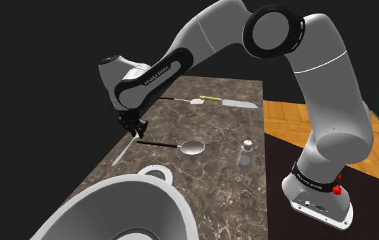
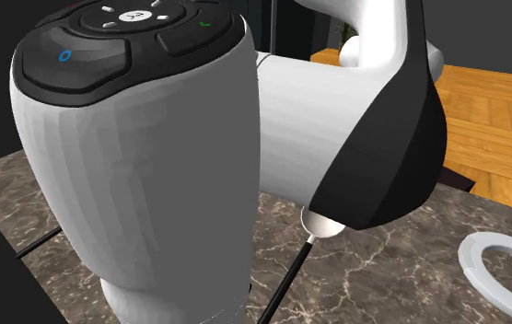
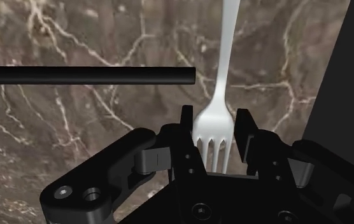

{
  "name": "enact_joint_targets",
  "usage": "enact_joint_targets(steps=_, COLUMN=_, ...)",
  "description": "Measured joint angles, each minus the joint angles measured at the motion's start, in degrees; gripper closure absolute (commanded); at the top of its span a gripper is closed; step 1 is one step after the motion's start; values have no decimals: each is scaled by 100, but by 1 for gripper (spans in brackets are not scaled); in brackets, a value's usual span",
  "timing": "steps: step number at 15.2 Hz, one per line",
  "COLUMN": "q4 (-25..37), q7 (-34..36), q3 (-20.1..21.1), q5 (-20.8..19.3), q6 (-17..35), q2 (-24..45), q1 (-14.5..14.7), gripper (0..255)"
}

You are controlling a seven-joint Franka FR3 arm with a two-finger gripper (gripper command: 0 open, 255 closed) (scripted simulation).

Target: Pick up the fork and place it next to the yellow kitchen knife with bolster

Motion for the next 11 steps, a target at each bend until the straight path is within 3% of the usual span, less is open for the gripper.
enact_joint_targets(steps=11, q4=340, q7=-155, q3=107, q5=182, q6=-607, q2=-295, q1=-37, gripper=255)
